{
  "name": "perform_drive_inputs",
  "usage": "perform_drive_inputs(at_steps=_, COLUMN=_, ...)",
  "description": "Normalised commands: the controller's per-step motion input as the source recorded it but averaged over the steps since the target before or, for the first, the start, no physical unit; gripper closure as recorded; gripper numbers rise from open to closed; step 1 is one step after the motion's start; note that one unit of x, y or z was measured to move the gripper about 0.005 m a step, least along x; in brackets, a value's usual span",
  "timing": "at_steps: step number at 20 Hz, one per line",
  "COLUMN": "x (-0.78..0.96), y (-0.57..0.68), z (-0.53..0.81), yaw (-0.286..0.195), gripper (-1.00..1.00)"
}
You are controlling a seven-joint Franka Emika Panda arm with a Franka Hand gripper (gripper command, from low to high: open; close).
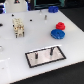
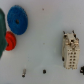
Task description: Insert the blue gear onto the right peg, followed by the red gear
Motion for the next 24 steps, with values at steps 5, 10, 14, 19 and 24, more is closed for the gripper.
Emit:
perform_drive_inputs(at_steps=5, x=-0.43, y=0.67, z=-0.04, yaw=0.0, gripper=-1.0)
perform_drive_inputs(at_steps=10, x=-0.38, y=0.68, z=-0.11, yaw=0.0, gripper=-1.0)
perform_drive_inputs(at_steps=14, x=-0.24, y=0.56, z=-0.34, yaw=0.0, gripper=-1.0)
perform_drive_inputs(at_steps=19, x=-0.14, y=0.42, z=-0.47, yaw=0.0, gripper=-1.0)
perform_drive_inputs(at_steps=24, x=-0.13, y=0.29, z=-0.52, yaw=0.0, gripper=-1.0)
